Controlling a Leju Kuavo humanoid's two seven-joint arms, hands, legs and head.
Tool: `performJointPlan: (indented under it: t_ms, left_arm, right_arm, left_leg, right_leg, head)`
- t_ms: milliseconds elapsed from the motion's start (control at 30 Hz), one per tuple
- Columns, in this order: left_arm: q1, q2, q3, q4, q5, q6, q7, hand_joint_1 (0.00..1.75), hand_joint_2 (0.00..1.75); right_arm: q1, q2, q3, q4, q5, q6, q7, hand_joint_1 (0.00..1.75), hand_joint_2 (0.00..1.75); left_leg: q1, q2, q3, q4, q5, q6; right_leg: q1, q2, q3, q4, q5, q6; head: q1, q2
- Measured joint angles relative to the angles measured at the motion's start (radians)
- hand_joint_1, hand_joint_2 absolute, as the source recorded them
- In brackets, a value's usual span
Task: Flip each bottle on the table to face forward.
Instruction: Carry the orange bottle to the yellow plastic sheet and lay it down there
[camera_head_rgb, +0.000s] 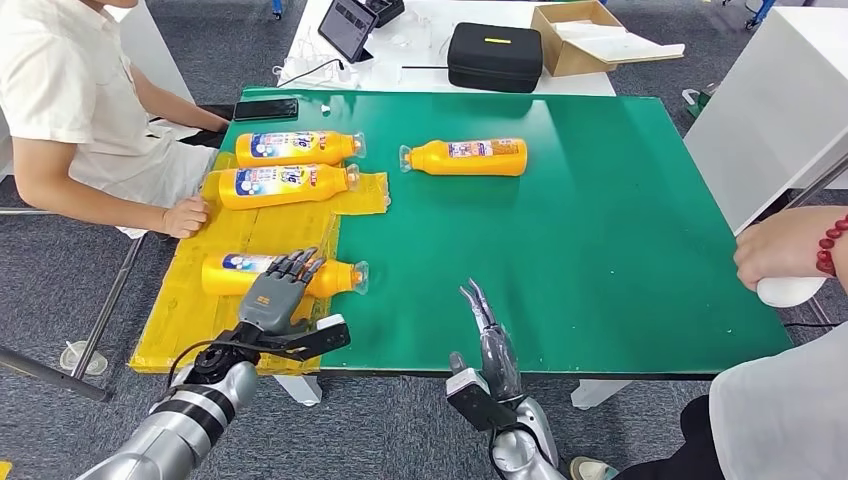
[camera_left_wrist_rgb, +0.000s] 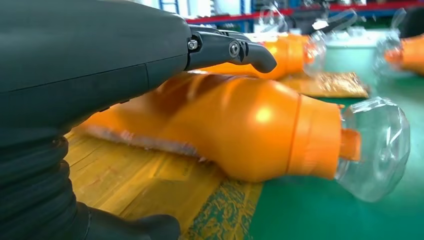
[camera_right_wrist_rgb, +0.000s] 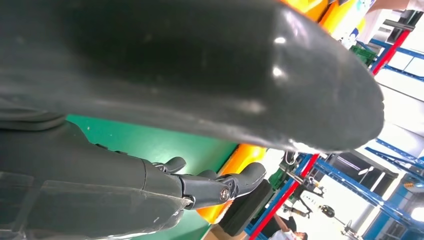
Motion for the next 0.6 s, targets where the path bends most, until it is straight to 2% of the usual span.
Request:
performJointPlan:
  t_ms: [133,233,600]
  left_arm:
    - [-0.016,0.016,-0.022,0.003,0.024,-0.085,-0.01,0.0,1.75]
    - [-0.022,0.025,-0.033,0.003,0.039,-0.108,-0.019,0.0,1.75]
    - [-0.02,0.04,-0.064,-0.003,0.089,-0.072,-0.047,0.0,1.75]
  right_arm:
    - [-0.006,-0.001,0.008,0.015,-0.013,-0.012,0.0,0.0,0.0]
    - [-0.011,-0.002,0.015,0.025,-0.022,-0.021,0.0,0.0,0.0]
    - [-0.029,-0.01,0.052,0.054,-0.038,-0.054,0.0,0.0,0.0]
  left_leg:
    - [0.0,0.0,0.003,0.0,0.0,0.0]
    - [0.0,0.0,0.004,0.0,0.0,0.0]
    - [0.0,0.0,0.004,0.0,0.0,0.0]
  right_leg:
    - [0.0,0.0,0.002,0.0,0.0,0.0]
    - [0.0,0.0,0.003,0.0,0.0,0.0]
    - [0.0,0.0,0.003,0.0,0.0,0.0]
  head:
    - [0.0,0.0]
    - [0.0,0.0]
    - [0.0,0.0]
